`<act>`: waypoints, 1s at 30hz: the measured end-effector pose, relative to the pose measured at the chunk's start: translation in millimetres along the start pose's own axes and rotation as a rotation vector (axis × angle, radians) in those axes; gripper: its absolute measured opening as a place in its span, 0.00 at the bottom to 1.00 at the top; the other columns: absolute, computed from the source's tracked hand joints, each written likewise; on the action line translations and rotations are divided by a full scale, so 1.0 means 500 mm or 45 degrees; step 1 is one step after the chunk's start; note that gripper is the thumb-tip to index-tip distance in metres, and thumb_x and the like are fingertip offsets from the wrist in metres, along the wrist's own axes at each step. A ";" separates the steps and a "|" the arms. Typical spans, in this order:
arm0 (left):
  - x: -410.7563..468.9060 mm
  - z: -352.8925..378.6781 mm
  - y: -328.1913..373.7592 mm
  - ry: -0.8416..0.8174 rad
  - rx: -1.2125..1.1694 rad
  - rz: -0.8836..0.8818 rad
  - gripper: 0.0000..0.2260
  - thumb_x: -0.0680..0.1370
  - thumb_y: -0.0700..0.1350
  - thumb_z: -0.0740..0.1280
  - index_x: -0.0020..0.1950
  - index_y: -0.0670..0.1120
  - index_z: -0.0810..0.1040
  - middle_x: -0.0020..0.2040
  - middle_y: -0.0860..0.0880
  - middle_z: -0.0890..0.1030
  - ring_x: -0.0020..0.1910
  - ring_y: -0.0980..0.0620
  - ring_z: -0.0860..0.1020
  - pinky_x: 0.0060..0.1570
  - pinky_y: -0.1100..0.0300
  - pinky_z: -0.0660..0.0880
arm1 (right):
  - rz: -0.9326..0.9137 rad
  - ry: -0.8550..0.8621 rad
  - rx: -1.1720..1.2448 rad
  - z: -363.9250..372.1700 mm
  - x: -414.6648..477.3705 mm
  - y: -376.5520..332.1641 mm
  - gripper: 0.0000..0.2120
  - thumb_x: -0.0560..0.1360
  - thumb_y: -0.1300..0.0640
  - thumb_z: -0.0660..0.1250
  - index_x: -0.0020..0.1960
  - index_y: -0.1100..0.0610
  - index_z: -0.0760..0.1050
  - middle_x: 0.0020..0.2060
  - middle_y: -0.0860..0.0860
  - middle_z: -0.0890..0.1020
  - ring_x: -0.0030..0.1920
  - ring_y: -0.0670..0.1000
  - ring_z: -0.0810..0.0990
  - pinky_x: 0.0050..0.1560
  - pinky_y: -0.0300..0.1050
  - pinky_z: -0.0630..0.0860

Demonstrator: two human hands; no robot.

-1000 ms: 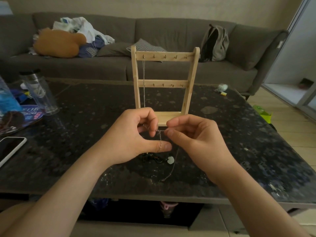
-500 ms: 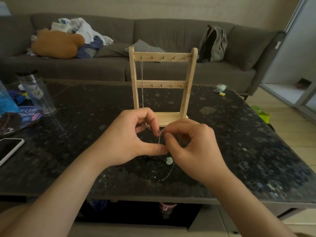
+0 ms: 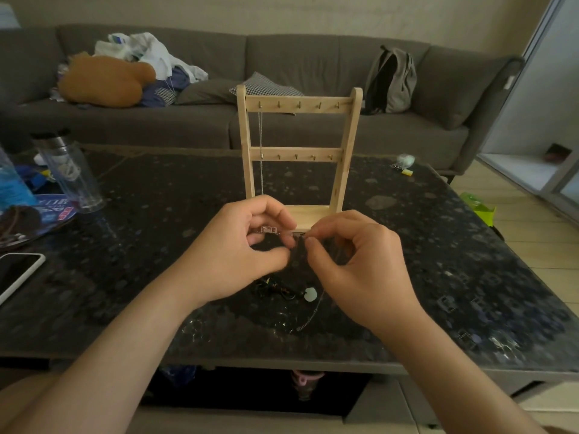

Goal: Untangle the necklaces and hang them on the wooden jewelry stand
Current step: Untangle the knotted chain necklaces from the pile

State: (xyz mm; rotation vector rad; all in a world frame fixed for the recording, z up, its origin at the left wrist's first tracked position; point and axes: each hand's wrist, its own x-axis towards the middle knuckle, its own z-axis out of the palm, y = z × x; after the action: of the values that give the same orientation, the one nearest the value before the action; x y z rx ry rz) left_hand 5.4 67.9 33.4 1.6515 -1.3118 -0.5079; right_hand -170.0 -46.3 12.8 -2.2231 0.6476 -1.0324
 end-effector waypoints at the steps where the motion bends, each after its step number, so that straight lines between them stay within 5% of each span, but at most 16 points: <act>1: 0.001 0.002 0.000 0.031 0.010 -0.026 0.14 0.76 0.35 0.77 0.54 0.52 0.83 0.48 0.53 0.88 0.51 0.59 0.86 0.62 0.53 0.79 | -0.015 0.006 -0.039 0.000 -0.001 0.000 0.03 0.76 0.55 0.76 0.46 0.49 0.87 0.46 0.39 0.83 0.43 0.41 0.80 0.44 0.32 0.74; 5: 0.006 0.007 0.000 0.079 0.029 -0.095 0.08 0.80 0.41 0.74 0.53 0.54 0.86 0.47 0.54 0.88 0.49 0.53 0.87 0.59 0.50 0.82 | -0.085 0.048 -0.216 0.007 -0.004 0.003 0.03 0.75 0.54 0.76 0.47 0.49 0.89 0.52 0.41 0.83 0.53 0.41 0.80 0.58 0.36 0.75; 10: 0.005 0.010 -0.001 0.063 0.053 -0.104 0.05 0.80 0.45 0.76 0.50 0.56 0.89 0.48 0.58 0.88 0.52 0.58 0.86 0.62 0.50 0.82 | -0.229 0.120 -0.367 0.014 -0.007 0.008 0.04 0.76 0.59 0.77 0.49 0.54 0.90 0.55 0.48 0.83 0.51 0.47 0.76 0.52 0.30 0.69; 18: 0.001 0.013 0.004 0.104 -0.009 -0.027 0.04 0.81 0.49 0.73 0.50 0.55 0.89 0.47 0.54 0.88 0.51 0.53 0.85 0.59 0.46 0.82 | -0.378 0.232 -0.360 0.020 -0.008 0.018 0.07 0.77 0.59 0.77 0.55 0.56 0.89 0.55 0.51 0.83 0.50 0.49 0.75 0.51 0.37 0.74; 30: -0.004 0.015 0.004 0.115 0.045 0.070 0.06 0.82 0.45 0.73 0.52 0.52 0.90 0.43 0.56 0.89 0.48 0.56 0.87 0.54 0.53 0.84 | -0.023 0.205 -0.033 0.015 -0.005 -0.009 0.03 0.74 0.52 0.80 0.47 0.47 0.87 0.51 0.40 0.82 0.49 0.41 0.82 0.49 0.30 0.76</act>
State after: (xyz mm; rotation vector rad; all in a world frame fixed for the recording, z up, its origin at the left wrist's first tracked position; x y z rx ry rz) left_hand -2.0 66.7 31.0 1.6432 -1.3028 -0.3751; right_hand -164.9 -39.4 10.7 -2.1868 0.7146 -1.2285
